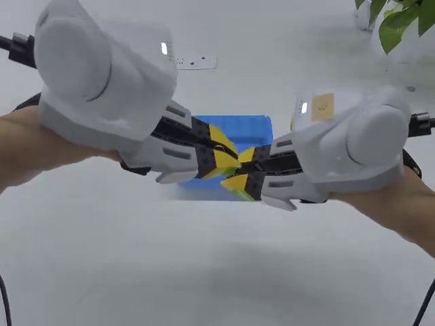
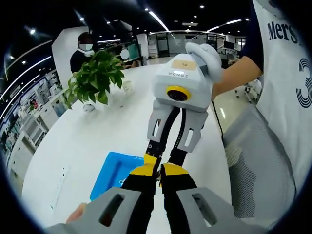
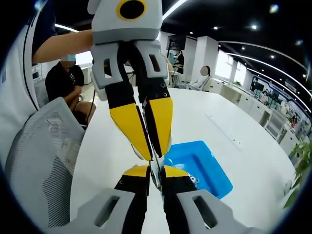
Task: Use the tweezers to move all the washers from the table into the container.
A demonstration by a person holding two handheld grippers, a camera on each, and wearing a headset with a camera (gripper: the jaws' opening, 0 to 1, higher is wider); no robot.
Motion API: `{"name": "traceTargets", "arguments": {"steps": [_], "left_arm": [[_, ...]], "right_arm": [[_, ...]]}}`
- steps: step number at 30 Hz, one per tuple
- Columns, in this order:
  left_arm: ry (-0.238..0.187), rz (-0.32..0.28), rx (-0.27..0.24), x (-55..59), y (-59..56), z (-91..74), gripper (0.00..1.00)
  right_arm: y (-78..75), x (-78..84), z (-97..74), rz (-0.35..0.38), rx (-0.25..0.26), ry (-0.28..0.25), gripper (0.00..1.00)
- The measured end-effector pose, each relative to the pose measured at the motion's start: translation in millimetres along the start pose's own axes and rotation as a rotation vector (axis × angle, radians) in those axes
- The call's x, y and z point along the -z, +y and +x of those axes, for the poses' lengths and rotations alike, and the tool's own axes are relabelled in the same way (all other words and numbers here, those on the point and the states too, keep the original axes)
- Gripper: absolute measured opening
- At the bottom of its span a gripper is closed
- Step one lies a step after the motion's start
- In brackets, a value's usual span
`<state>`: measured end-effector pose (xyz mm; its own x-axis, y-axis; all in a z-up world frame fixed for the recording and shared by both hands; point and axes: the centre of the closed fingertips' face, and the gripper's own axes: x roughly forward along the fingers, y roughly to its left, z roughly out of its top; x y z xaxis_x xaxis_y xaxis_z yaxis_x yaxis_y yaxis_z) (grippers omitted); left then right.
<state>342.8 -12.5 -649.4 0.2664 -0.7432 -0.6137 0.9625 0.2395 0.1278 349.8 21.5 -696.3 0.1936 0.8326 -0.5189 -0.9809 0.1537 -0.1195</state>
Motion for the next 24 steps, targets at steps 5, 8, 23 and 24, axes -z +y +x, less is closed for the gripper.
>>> {"name": "traceTargets", "arguments": {"steps": [5,8,23,24], "left_arm": [[-0.007,0.013,-0.014,-1.9,12.8,-3.1,0.07],[-0.01,0.016,-0.021,-0.4,24.6,-3.7,0.07],[0.001,0.011,-0.039,17.8,58.3,12.0,0.08],[0.001,0.005,-0.037,21.2,61.1,14.9,0.08]], "right_arm": [[-11.5,-7.1,3.1,-0.013,0.013,-0.003,0.1],[-18.3,-9.4,5.8,-0.018,0.017,-0.006,0.1],[-47.7,0.8,27.9,-0.03,-0.004,0.008,0.1],[-49.9,3.5,30.5,-0.025,-0.006,0.012,0.1]]}}
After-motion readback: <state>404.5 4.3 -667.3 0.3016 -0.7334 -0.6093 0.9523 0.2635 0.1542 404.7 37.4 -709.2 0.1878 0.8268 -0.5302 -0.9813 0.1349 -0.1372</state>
